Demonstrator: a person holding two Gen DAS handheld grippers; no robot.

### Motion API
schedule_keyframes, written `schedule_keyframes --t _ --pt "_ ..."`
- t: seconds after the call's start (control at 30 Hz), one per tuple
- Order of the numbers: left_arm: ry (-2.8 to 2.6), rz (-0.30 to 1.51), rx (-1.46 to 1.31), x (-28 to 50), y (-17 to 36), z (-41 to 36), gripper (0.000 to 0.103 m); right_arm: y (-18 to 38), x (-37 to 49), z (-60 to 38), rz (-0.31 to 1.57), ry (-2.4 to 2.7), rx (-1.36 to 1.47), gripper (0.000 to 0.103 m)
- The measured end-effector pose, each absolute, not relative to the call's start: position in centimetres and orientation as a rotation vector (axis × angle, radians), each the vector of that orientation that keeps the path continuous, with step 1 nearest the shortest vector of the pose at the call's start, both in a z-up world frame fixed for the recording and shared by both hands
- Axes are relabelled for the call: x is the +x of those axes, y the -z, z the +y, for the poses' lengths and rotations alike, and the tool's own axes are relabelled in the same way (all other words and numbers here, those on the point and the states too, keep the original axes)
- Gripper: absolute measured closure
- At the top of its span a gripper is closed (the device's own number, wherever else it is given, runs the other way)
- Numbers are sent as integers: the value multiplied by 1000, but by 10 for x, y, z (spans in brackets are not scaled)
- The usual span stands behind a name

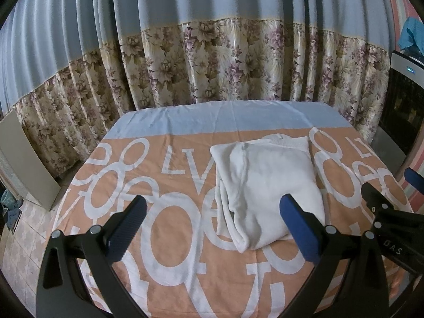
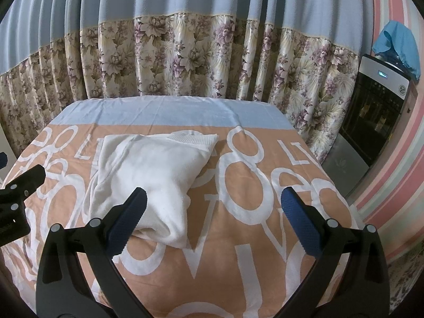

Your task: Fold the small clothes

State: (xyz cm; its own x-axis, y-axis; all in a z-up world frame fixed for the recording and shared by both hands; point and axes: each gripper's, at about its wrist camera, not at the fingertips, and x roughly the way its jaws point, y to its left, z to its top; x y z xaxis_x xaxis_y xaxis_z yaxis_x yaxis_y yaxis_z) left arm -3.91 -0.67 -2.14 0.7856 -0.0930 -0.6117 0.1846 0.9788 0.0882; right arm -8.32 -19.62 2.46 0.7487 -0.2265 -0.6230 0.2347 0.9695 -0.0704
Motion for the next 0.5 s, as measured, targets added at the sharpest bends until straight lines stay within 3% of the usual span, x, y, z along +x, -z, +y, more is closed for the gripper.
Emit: schedule_keyframes --t 0.5 --pt "149 655 152 -38 20 -7 2 -26 -81 -197 683 248 8 3"
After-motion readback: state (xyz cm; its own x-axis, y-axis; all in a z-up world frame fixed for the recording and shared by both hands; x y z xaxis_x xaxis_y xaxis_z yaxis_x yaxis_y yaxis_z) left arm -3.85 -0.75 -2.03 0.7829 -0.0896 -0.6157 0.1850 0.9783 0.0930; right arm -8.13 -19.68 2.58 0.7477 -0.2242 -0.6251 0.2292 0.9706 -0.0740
